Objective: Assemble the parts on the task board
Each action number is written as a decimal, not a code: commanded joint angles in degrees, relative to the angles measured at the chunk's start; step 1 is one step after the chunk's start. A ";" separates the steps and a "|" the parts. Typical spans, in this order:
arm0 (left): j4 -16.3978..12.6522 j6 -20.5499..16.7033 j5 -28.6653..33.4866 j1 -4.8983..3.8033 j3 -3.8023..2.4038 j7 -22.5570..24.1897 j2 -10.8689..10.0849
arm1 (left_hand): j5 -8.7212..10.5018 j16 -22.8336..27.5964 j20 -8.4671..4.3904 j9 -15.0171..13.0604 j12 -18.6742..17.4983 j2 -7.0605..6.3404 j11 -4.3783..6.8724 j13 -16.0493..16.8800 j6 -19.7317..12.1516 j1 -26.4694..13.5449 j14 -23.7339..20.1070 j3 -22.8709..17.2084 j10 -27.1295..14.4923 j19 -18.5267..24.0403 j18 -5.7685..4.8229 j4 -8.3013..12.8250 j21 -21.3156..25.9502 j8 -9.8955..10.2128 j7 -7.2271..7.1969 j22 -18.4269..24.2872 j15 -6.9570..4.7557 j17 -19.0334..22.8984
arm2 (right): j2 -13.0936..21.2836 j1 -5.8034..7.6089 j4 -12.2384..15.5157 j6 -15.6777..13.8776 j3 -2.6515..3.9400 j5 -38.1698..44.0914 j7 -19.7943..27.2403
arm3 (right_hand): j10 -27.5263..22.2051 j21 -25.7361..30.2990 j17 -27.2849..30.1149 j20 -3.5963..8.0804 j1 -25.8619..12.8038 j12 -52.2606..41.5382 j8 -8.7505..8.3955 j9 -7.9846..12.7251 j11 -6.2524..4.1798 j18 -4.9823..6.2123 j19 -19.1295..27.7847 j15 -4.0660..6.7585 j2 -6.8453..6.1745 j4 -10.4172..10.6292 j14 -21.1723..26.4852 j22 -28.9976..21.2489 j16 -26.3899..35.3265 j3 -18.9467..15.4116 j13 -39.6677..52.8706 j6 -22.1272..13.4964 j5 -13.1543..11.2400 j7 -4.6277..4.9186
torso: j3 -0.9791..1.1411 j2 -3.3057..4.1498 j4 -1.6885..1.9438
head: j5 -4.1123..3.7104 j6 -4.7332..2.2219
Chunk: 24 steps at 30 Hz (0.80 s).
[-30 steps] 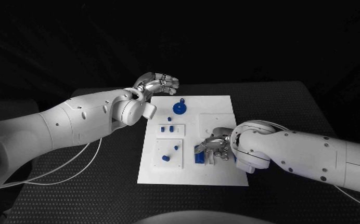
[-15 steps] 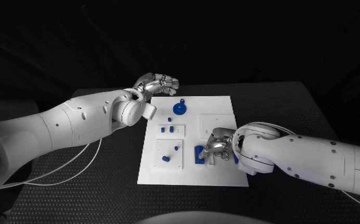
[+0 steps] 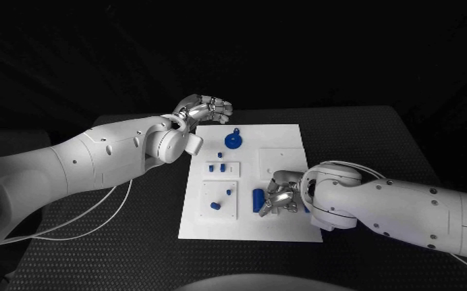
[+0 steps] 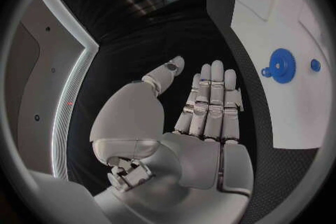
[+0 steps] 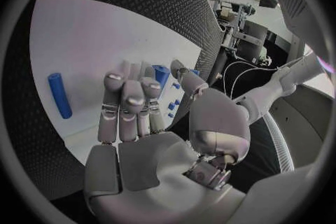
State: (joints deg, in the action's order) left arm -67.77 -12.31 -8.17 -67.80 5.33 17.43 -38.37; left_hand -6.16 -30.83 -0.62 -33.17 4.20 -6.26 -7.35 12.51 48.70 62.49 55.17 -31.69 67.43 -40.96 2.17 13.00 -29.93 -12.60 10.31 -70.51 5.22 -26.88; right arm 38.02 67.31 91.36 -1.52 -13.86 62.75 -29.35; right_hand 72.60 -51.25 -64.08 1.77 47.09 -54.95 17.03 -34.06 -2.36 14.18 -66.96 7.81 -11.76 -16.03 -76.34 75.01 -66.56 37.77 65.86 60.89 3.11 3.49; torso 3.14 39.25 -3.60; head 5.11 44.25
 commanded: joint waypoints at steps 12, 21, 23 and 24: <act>-0.16 0.82 0.25 -0.04 -0.04 0.20 0.00 | 0.34 0.35 0.32 0.09 0.03 -0.03 0.07 -0.08 -0.36 -0.68 0.06 -0.17 -0.39 0.03 0.26 -0.38 0.27 -0.35 0.06 -0.14 0.23 -0.17 | -0.95 -0.71 -1.33 -0.15 -0.07 5.13 -2.23 | 1.08 0.39 0.21 -0.41 -5.01 0.25 -0.06 0.06 -0.47 0.82 -0.13 0.62 5.93 3.69 0.10 -0.06 -0.59 -2.49 0.27 1.85 -0.31 0.05 | -0.03 0.03 0.04 | 0.08 0.34; -0.09 0.82 0.25 -0.04 -0.04 0.16 -0.02 | 0.34 0.38 0.32 0.10 0.03 -0.01 0.07 -0.09 -0.36 -0.69 0.07 -0.17 -0.38 0.02 0.26 -0.41 0.28 -0.36 0.06 -0.16 0.23 -0.21 | -0.29 -0.79 -1.25 0.56 -0.07 4.58 -1.78 | 1.37 0.38 0.28 -0.15 -5.78 0.21 -0.04 0.08 -0.67 0.82 -0.08 0.80 7.84 3.50 0.18 -0.01 -0.72 -1.49 0.41 2.22 -0.30 -0.15 | -0.06 0.00 0.05 | 0.09 0.35; -0.06 0.85 0.25 -0.04 -0.04 0.15 -0.04 | 0.34 0.38 0.32 0.10 0.03 -0.01 0.07 -0.09 -0.36 -0.69 0.07 -0.17 -0.38 0.02 0.26 -0.42 0.29 -0.36 0.06 -0.16 0.23 -0.22 | 0.46 -0.77 -0.83 0.55 -0.07 2.88 -1.09 | 1.39 0.36 0.37 -0.08 -5.23 0.29 -0.15 0.17 -0.66 0.82 -0.04 0.82 5.94 2.61 0.22 0.03 -0.74 -0.11 0.47 2.27 -0.27 -0.14 | -0.07 -0.03 0.04 | 0.02 0.20; -0.02 0.89 0.25 -0.04 -0.04 0.15 -0.03 | 0.34 0.39 0.32 0.10 0.03 -0.01 0.07 -0.09 -0.36 -0.69 0.08 -0.17 -0.38 0.02 0.26 -0.42 0.29 -0.37 0.06 -0.16 0.23 -0.22 | 0.94 -0.76 -0.52 0.51 -0.06 2.11 -0.68 | 1.38 0.35 0.44 -0.12 -5.26 0.34 -0.25 0.24 -0.60 0.82 -0.06 0.79 4.72 2.42 0.22 0.04 -0.73 0.23 0.48 2.21 -0.22 -0.10 | -0.07 -0.04 0.01 | 0.00 0.13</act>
State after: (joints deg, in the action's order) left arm -67.72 -12.25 -8.17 -67.80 5.33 17.30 -38.45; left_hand -6.16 -30.83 -0.62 -33.13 4.20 -6.26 -7.35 12.52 48.70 62.50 55.17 -31.81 67.44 -40.96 2.17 12.88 -29.93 -12.60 10.31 -70.61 5.22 -27.03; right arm 38.40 66.62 90.92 -1.76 -13.79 66.33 -30.30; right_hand 73.72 -51.23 -63.66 1.55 41.92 -54.91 16.50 -33.79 -3.08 14.88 -67.14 8.31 -6.57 -13.56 -76.14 75.01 -67.00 37.82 66.29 62.80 3.11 3.37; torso 3.09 39.25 -3.55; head 5.19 44.56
